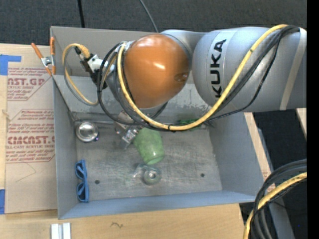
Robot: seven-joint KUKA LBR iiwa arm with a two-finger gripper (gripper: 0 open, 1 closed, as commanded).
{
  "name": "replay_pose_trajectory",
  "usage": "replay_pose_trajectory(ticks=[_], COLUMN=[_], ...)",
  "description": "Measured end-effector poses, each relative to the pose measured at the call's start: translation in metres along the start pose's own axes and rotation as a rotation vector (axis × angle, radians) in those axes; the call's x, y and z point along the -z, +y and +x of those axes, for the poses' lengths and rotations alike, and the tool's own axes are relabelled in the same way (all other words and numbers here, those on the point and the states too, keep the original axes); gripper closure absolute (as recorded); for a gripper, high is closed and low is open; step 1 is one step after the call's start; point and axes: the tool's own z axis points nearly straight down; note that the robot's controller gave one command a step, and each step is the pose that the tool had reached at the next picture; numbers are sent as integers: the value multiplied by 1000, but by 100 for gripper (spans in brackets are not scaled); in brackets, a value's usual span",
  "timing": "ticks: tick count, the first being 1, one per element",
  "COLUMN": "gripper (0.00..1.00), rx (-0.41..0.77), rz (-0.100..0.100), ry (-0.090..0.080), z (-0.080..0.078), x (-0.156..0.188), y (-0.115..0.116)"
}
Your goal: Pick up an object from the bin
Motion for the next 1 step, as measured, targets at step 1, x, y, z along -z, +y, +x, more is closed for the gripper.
replay_pose_trajectory(ticks=[1], gripper=[100], rx=[98], rz=[-4], ry=[-1], z=[-8], x=[-28], y=[4])
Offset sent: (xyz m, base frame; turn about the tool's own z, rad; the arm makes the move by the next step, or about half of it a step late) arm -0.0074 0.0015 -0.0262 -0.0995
